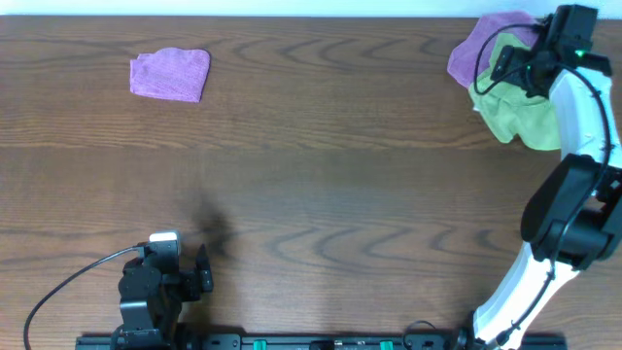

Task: Fold the cloth
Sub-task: 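Reach the right gripper to the green cloth atop the pink cloth, then grasp the green cloth with the right gripper and lift it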

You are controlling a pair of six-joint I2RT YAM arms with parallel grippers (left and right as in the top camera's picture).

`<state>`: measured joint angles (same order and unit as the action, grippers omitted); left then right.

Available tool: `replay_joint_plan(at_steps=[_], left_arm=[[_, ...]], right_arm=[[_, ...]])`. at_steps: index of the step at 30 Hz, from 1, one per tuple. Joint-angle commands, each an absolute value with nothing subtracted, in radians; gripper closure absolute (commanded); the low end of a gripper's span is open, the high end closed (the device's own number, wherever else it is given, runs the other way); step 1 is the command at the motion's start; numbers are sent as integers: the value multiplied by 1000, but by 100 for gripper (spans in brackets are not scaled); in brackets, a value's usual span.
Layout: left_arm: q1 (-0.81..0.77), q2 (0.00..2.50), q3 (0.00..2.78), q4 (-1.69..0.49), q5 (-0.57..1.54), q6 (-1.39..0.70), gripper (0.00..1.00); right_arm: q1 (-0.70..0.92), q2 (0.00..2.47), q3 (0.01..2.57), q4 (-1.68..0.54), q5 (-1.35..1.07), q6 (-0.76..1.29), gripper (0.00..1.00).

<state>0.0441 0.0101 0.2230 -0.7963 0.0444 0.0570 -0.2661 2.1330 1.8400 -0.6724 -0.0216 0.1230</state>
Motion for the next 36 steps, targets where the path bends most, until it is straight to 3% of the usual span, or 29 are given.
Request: replay_joint_plan(at_steps=[1,19,26,36], left_arm=[[46,4,185,-831,26,72,5],[46,4,185,-831,26,72,5],[46,4,185,-831,26,72,5],[46,4,185,-831,26,72,5]], right_arm=[[-266,2141,1867,-657,-4,115,12],[-195,2239,1868,-605,-45,115,11],[-161,2245,1868,-619,130,109,16],[-179,2252,1868,-656,267,111,15]])
